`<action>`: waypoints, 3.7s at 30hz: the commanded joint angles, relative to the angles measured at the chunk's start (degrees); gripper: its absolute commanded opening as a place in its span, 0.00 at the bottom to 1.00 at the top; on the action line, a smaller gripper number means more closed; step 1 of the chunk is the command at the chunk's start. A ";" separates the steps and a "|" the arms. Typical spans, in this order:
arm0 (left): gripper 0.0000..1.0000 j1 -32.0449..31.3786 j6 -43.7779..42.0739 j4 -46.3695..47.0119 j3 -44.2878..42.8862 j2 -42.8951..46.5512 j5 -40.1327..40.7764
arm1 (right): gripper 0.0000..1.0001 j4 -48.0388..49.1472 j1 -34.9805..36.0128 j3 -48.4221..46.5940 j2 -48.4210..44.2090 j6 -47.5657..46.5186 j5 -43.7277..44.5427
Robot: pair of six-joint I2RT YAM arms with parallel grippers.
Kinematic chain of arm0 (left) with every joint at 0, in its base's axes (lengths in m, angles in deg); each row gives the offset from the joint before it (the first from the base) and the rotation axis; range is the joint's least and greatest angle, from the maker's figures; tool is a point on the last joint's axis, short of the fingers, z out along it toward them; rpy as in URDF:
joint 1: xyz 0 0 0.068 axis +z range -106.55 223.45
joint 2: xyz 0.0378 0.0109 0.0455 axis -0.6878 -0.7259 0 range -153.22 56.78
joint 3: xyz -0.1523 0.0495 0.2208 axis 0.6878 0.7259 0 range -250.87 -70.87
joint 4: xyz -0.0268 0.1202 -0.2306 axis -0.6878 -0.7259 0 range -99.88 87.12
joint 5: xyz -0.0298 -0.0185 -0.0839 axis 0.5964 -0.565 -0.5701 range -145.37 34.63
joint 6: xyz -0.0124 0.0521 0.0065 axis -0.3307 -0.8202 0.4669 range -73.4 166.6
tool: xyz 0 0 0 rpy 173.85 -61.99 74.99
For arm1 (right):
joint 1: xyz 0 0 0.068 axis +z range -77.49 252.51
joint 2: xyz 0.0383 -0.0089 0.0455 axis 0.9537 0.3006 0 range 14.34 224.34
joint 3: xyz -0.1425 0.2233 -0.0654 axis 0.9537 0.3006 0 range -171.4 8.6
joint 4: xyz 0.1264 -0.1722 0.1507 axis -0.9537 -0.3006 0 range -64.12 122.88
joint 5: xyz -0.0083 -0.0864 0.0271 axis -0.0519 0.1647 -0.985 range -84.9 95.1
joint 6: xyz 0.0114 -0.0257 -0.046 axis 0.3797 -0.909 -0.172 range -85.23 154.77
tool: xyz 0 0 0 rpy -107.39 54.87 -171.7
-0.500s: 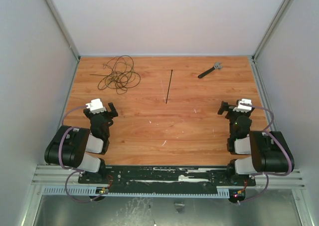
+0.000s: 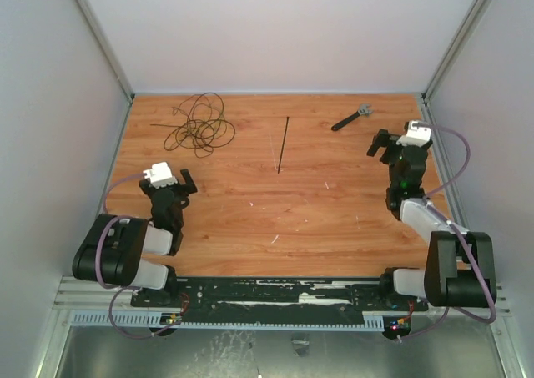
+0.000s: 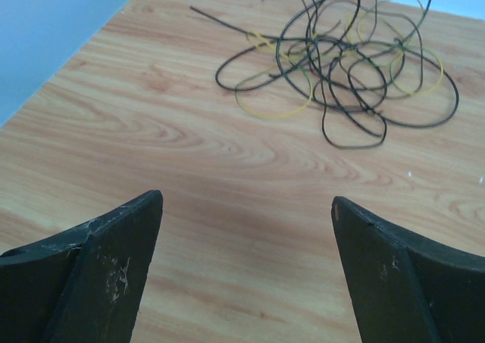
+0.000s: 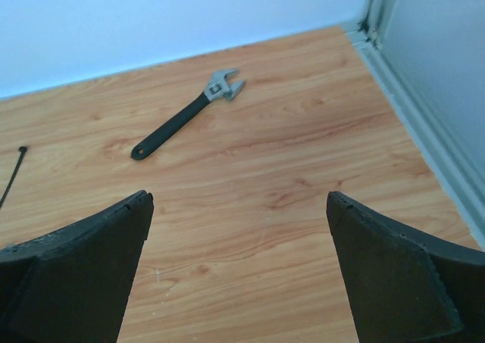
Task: Zip-tie the wires
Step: Untie the cable at the center of the board.
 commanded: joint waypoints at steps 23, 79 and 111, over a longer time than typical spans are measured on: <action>0.95 2.53 11.34 -82.77 -71.80 -21.24 -3.52 | 0.99 -28.36 2.32 -12.97 -2.24 9.44 -13.09; 0.07 3.56 20.45 -81.19 -109.65 -7.10 -28.65 | 0.99 15.13 27.05 -34.98 19.98 5.99 -41.48; 0.10 3.56 24.26 -78.90 -111.68 -7.15 -31.22 | 0.74 7.10 38.54 -78.00 70.72 3.63 -32.20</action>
